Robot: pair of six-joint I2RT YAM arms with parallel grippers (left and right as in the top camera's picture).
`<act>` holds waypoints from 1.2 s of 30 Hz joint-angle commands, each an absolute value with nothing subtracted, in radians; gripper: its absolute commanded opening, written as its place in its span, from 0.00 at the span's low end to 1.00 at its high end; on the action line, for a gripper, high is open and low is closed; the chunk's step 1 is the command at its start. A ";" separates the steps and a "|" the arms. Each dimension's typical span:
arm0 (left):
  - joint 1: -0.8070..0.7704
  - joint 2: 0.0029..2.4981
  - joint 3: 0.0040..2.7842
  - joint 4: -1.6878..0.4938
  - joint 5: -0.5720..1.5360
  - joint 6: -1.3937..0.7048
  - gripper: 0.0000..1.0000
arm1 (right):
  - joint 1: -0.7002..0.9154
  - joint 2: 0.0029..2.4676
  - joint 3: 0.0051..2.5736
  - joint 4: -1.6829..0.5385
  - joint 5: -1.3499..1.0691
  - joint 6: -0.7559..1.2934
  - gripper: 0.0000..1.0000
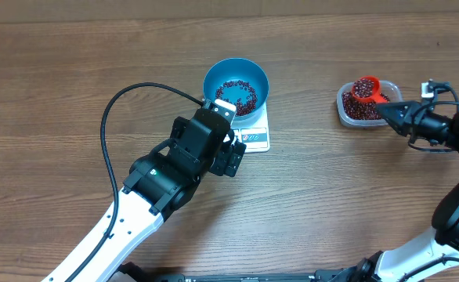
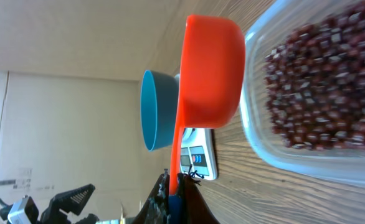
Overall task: Scoop item into bowl and weigh 150g on scale
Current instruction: 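Lift the filled scoop and carry it over the teal bowl, then tilt the scoop with the right gripper to pour beans into bowl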
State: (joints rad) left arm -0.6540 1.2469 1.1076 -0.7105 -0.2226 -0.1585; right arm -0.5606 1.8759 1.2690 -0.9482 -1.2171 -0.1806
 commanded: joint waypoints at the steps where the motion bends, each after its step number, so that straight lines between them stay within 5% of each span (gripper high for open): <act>1: -0.648 1.255 1.116 -0.707 -0.243 -0.172 1.00 | -0.490 1.880 1.264 -0.949 -1.263 -0.191 0.04; 11: -0.648 1.255 1.116 -0.707 -0.243 -0.172 0.99 | -0.302 1.880 1.264 -0.882 -1.340 -0.167 0.04; 24: -0.648 1.255 1.116 -0.707 -0.243 -0.172 1.00 | -0.099 1.880 1.264 -0.447 -1.333 0.223 0.04; 36: -0.648 1.255 1.116 -0.707 -0.243 -0.172 0.99 | 0.075 1.880 1.264 -0.271 -1.049 0.307 0.04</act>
